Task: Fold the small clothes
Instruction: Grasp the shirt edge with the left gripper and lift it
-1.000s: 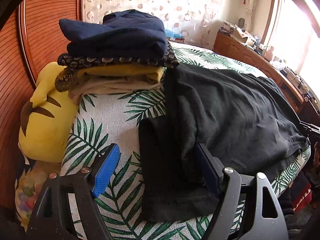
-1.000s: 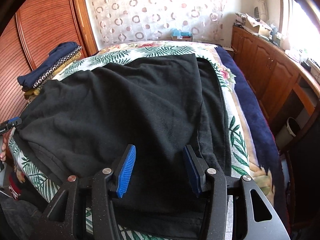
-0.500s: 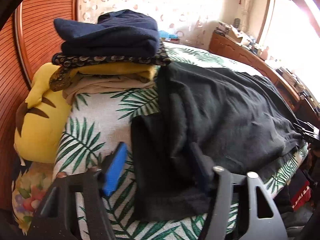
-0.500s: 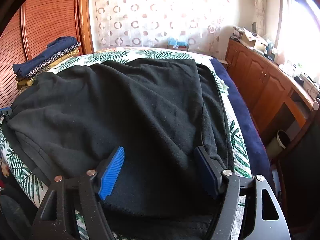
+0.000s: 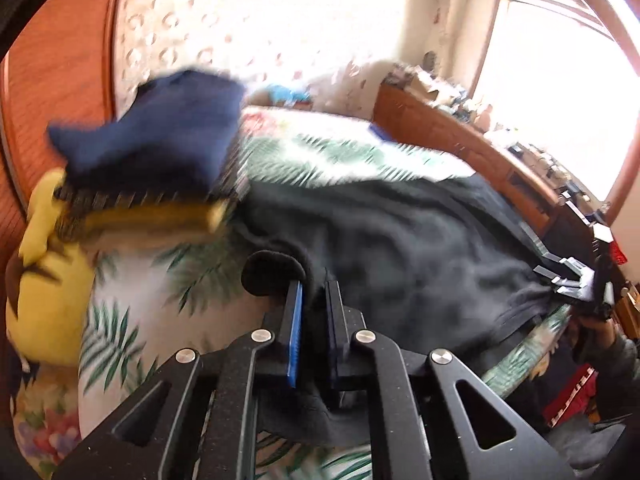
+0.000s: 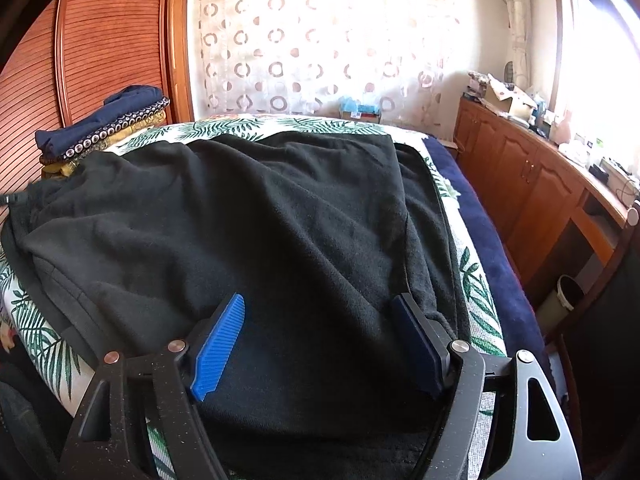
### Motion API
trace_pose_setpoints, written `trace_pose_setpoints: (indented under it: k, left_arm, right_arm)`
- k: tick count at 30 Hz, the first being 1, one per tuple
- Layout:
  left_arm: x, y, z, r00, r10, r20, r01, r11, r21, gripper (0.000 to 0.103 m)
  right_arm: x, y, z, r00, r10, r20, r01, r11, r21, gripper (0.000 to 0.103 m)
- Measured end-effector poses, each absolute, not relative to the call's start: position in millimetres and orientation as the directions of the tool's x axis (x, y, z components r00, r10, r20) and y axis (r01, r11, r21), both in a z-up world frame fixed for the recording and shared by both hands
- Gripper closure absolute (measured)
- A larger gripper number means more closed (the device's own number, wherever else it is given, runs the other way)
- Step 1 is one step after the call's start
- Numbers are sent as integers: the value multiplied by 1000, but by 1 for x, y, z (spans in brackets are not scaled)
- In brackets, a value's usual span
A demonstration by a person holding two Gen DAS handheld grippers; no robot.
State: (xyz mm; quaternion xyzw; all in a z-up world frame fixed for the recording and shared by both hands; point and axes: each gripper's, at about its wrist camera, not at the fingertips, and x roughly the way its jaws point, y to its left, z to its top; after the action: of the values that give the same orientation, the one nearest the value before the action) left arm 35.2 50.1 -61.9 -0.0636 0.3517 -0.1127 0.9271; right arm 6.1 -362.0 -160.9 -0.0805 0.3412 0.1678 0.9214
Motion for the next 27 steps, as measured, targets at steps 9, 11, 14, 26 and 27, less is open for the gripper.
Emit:
trace_pose_setpoints:
  k: [9,11,14,26,27]
  left_arm:
    - [65,-32,-5,743,-384,-548,360,920,-156,92]
    - [77,-56,2,731,-416,-540,405,903,-146,92]
    - [91,-88,11,710,-455,-537,459,878,-137,92]
    - [119,-197,52,603,-587,-540,639,760,-114,90]
    - [119,-199,51,592,-593,-545,648,753,-115,77]
  right_arm:
    - [5,-375,-148,690,240,-683,-344,939,-18,25]
    - [3,-383,-145,691,243,-681,-329,944,3,25]
    - [-1,-396,-140,705,231,-670,-301,954,12,25]
    - [-25,-429,-117,763,215,-610,-243,969,38,25]
    - [-26,-431,-117,763,216,-609,-239,970,44,25]
